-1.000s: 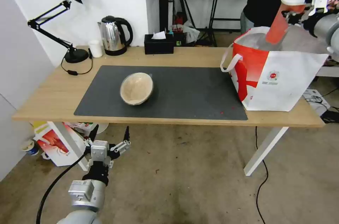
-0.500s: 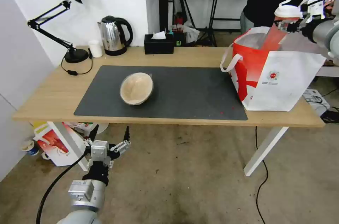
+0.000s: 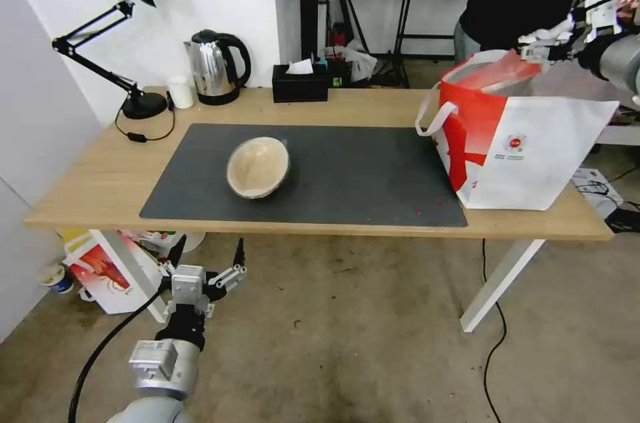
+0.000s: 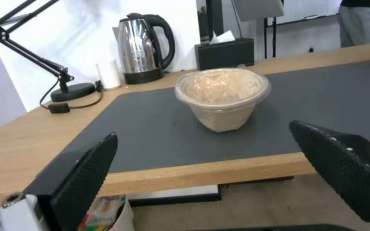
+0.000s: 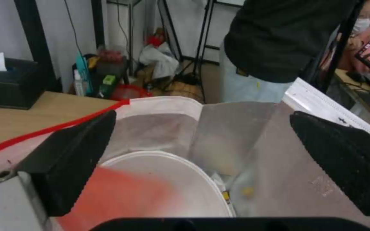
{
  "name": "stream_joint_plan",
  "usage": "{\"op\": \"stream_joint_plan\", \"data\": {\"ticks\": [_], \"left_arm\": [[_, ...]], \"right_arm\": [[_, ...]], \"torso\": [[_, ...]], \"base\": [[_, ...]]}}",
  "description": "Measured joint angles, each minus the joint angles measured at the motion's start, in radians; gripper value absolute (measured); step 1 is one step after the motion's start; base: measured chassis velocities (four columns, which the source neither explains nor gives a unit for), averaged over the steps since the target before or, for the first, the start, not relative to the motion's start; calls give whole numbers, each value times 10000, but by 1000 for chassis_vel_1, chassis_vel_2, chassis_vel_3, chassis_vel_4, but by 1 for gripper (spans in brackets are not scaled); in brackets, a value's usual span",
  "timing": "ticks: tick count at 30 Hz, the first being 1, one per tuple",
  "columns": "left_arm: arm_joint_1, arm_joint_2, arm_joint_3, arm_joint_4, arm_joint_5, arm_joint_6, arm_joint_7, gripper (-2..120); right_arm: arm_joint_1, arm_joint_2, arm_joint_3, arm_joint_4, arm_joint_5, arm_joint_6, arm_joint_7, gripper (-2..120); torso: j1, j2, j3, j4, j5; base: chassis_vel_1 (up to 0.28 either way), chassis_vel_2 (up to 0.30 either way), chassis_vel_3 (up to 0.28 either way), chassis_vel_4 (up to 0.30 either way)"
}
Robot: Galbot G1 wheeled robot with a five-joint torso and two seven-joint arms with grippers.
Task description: Pick up the trash from the table and place it into the takeout bag.
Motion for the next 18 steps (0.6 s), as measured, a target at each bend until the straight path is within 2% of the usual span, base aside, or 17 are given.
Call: {"op": "stream_joint_plan", "data": {"ticks": [18], "left_arm": [[0, 0, 0, 0, 0, 0, 0, 100]], "right_arm": [[114, -63, -80, -24, -96, 108, 9, 100]], "torso": [[0, 0, 0, -1, 0]], "base": [[0, 0, 0, 0]]}}
